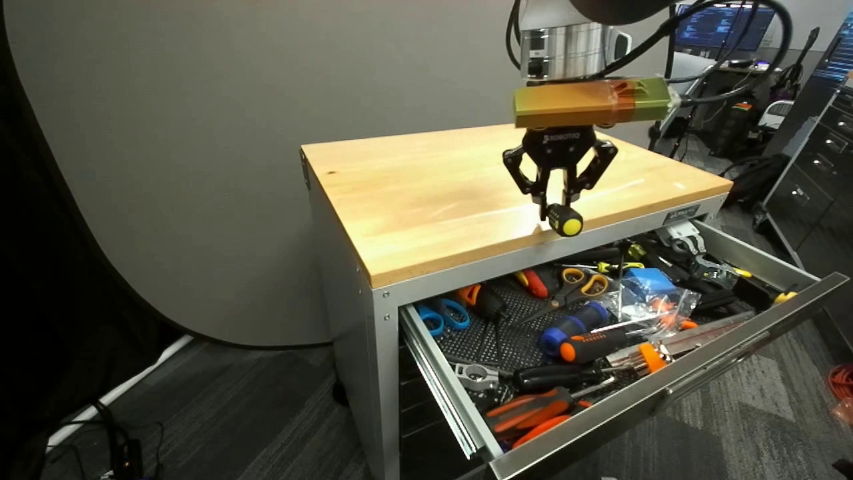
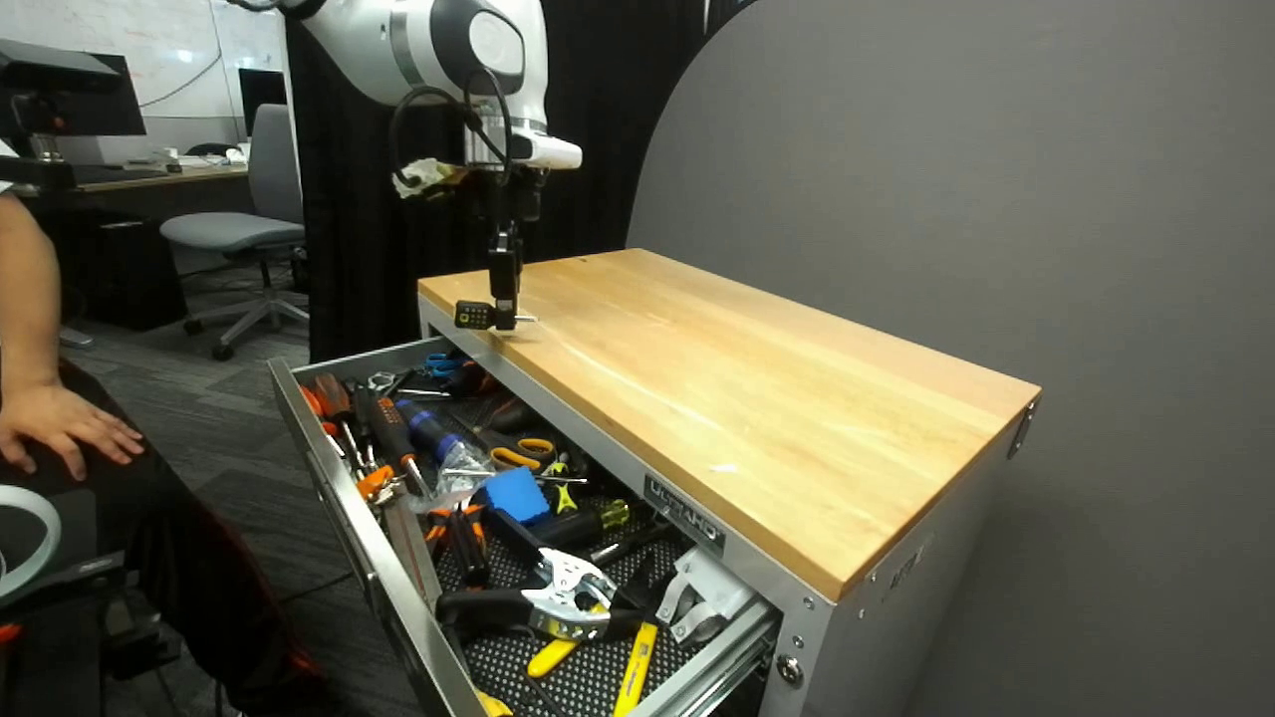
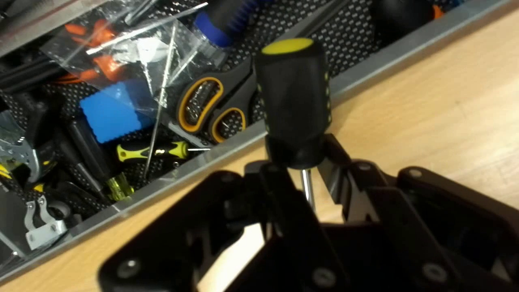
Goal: Put the screwdriver in the drawer and close it
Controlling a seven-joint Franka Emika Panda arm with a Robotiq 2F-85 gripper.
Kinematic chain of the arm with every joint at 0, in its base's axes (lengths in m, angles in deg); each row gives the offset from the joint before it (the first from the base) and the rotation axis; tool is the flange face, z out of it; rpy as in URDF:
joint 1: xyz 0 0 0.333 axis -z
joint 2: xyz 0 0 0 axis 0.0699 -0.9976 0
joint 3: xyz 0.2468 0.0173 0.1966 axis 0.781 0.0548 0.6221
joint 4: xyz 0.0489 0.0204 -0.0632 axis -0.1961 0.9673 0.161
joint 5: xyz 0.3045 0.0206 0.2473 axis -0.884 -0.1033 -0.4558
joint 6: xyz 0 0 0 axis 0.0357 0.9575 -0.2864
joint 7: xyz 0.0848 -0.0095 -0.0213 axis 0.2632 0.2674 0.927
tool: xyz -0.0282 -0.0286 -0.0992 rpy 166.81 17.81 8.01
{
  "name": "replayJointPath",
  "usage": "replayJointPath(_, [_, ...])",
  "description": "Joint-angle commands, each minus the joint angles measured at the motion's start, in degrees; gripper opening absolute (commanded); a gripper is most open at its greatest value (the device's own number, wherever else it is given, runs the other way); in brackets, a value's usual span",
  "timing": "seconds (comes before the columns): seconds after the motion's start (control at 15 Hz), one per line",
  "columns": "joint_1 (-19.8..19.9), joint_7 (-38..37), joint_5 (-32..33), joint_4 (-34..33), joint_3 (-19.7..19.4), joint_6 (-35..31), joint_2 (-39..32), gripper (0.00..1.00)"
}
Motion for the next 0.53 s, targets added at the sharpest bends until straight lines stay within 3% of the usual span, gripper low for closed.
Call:
replayJointPath(0.0, [2.1, 2.8, -2.2, 13.3, 1.1, -6.2, 9.9, 0.09])
replayJointPath(0.33, [3.0, 2.6, -4.9, 23.4, 1.8, -14.7, 14.3, 0.11])
replayJointPath(0.4, [3.1, 2.3, -5.2, 24.5, 1.9, -16.0, 14.6, 0.52])
replayJointPath(0.47, [3.0, 2.1, -5.4, 25.6, 1.9, -17.3, 14.8, 0.52])
